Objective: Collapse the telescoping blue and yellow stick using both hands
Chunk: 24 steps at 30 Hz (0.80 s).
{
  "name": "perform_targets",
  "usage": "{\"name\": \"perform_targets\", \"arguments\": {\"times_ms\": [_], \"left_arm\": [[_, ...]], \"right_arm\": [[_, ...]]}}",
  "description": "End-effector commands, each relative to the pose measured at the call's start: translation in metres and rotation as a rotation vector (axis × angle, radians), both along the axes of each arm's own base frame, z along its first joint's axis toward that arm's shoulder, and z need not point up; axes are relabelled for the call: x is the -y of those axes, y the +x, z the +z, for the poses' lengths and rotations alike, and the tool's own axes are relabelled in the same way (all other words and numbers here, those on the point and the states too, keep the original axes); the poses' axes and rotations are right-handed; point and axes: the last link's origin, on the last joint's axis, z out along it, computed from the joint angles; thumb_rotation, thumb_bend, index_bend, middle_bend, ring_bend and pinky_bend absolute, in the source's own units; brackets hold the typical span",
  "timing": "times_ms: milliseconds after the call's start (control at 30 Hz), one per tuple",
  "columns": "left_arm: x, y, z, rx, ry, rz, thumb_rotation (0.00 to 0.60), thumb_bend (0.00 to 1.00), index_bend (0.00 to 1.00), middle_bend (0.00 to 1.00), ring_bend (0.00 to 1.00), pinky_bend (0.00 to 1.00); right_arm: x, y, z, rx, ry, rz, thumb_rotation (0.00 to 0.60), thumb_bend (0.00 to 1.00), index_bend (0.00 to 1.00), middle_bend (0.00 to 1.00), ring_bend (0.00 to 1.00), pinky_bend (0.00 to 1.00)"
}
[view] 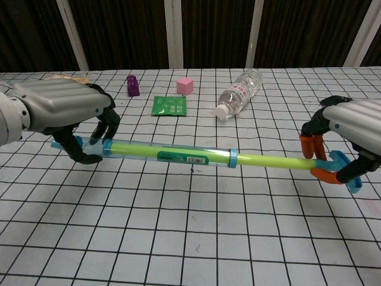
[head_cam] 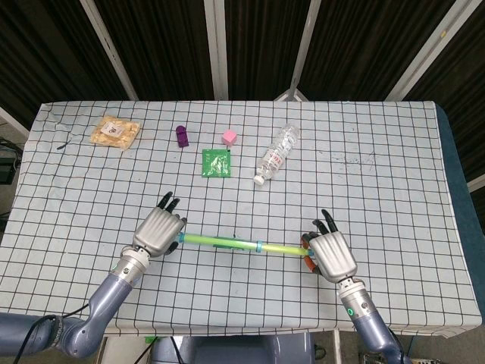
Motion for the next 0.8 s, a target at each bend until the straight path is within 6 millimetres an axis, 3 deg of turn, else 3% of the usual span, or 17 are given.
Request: {"name": "perform_targets", "arguments": {"times_ms": [33,800], "left_arm": [[0.0,0.0,-0.001,-0.004,-0.003,-0.002,0.6,0.46,0.57,0.64,0.12,0.0],[0.001,0.004,-0.006,0.003,-0.008,0.006,0.6,0.46,0.58,0.64,0.12,0.0]], "right_arm": [[0.0,0.006,-0.003,0.006,0.005,0.011,0.6,0.47,0.77,0.59,0.23,0.0],[-0.005,0.035,-0.021,0.024,0.037,0.051,0.6,0.47,0.77,0.59,0.23,0.0]]}}
